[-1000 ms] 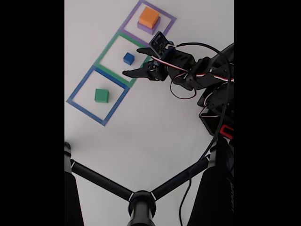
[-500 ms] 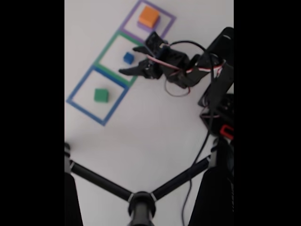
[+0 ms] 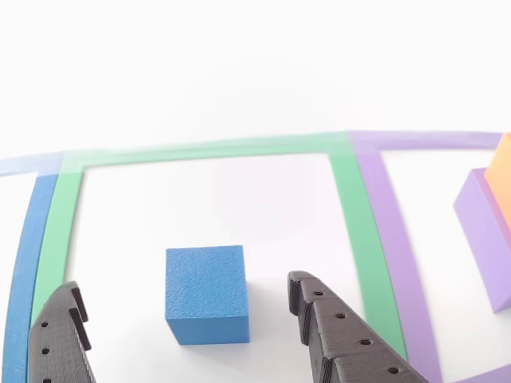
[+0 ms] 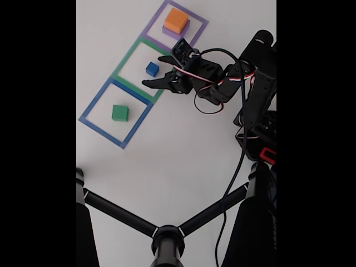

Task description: Tower of hanoi

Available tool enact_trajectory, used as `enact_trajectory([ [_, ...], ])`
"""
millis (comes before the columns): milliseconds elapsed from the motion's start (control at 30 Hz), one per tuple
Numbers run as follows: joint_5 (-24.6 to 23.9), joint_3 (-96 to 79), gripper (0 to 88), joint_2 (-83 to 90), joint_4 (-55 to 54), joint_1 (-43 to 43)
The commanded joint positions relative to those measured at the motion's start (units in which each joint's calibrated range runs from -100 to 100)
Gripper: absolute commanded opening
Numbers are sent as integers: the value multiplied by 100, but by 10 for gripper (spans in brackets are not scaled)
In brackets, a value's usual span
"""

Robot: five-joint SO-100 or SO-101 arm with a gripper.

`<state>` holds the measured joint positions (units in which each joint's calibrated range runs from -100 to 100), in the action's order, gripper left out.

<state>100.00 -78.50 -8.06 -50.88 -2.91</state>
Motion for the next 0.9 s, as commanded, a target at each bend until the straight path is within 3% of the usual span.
enact_trajectory([
  [0,0,223,272,-78,-248,185],
  [867,0,405,160,-482,-426,329],
])
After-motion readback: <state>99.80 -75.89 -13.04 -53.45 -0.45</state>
